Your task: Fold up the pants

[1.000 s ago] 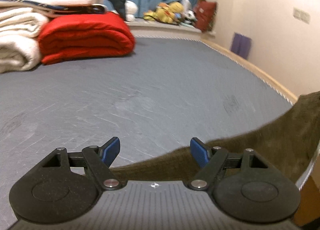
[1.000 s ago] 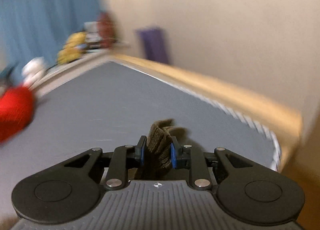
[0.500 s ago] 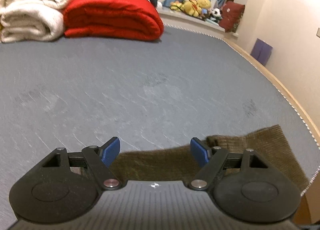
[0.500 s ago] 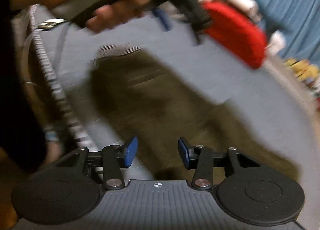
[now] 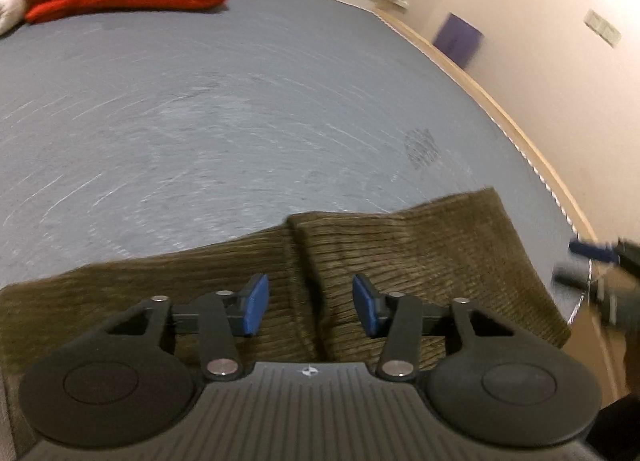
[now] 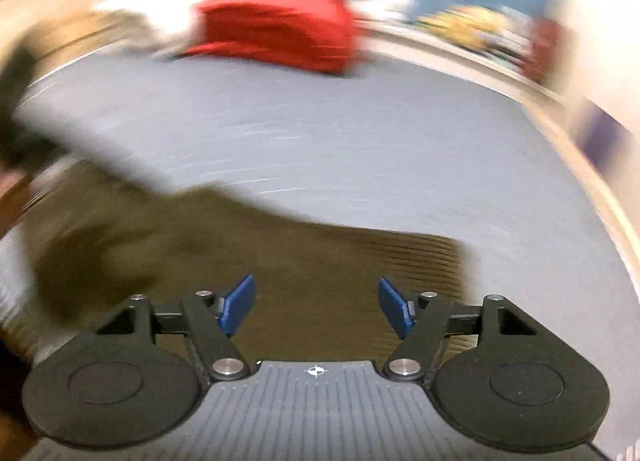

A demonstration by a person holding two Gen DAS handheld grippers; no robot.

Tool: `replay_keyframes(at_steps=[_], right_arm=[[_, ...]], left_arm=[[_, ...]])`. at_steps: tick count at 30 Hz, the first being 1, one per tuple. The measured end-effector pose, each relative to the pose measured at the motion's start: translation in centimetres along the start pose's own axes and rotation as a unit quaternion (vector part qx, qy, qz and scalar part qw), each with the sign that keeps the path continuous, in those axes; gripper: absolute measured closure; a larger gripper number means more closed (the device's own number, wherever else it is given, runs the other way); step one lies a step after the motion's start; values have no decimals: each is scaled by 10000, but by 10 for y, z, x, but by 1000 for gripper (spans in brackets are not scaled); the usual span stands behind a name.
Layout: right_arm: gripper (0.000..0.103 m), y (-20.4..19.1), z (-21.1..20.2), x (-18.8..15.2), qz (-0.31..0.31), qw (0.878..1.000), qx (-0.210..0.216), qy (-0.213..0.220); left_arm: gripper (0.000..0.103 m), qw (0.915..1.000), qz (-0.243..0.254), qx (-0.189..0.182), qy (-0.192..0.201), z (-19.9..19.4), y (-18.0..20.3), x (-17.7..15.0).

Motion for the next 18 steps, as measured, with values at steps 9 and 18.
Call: replay_keyframes(at_steps=[9,18], right_arm=[[26,102,27,-77,2172,9721,-306,-831],[24,109,60,-127,2798,9487,93,-1472]], left_arm=[[89,9940,882,-599,-246,35,56,-18],[88,9928,979,665,175,55,60,-12]])
Point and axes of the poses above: each gripper's, at about its wrist camera, not at the fingertips, and z roughly the way its jaws point, y to its right, x to its top, the point moved 5 cm from there along z, roughly the way its jaws point, and after that the axes turned 10 degrees about -z, right-handed, at the moved point
